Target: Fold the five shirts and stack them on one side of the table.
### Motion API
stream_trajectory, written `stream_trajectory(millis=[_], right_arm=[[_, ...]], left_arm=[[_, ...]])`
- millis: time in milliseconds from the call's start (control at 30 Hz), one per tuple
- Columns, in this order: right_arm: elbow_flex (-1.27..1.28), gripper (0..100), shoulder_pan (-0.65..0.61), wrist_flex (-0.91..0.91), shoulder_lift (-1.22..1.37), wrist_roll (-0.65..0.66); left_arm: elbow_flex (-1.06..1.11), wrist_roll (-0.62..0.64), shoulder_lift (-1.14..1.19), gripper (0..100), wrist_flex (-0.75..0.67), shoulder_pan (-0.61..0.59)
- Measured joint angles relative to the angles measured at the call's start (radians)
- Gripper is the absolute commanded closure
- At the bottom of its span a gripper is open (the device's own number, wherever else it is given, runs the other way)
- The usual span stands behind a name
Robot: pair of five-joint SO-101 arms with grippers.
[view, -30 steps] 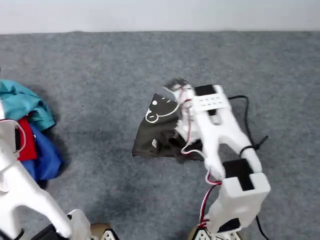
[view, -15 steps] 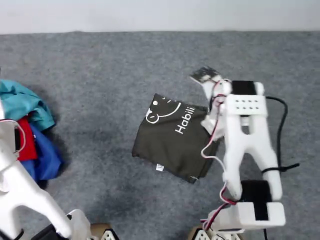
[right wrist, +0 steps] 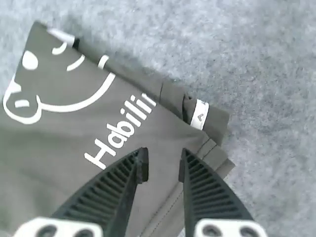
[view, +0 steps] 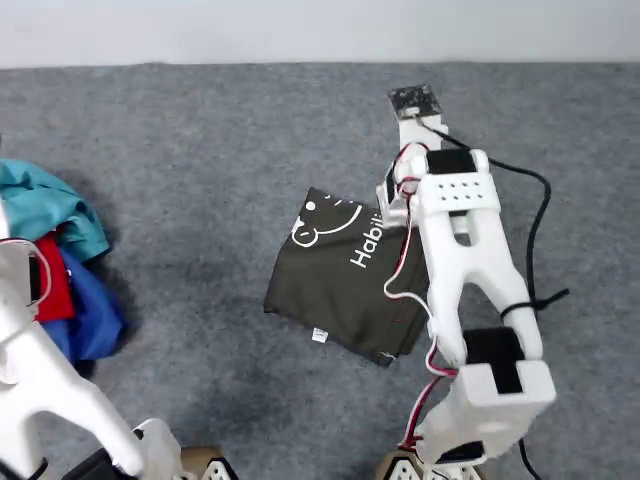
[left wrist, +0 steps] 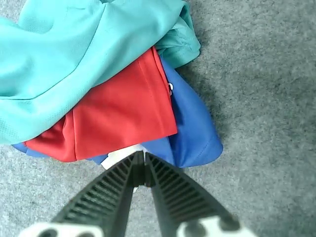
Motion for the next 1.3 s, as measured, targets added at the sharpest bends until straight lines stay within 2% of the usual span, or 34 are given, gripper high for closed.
stream_trajectory(millis=[300,600,1100,1167,1267,1300], right_arm=[[-0.132,87.3,0.081,0.124,0.097,-0.109],[-0.133,87.5,0.101,0.178,0.147,-0.117],[-0.133,87.8,0.130,0.140,0.270,-0.117],[-0.133,90.0,0.130,0.138,0.275,-0.117],[-0.146,99.8,0.129,0.138,0.275,-0.117],[-0.163,98.3,0.130,0.138,0.281,-0.117]], left_arm=[[0.000,0.000,0.000,99,0.000,0.000],[0.000,0.000,0.000,99,0.000,0.000],[0.000,0.000,0.000,99,0.000,0.000],[0.000,0.000,0.000,99,0.000,0.000],[0.000,0.000,0.000,99,0.000,0.000],[0.000,0.000,0.000,99,0.000,0.000]])
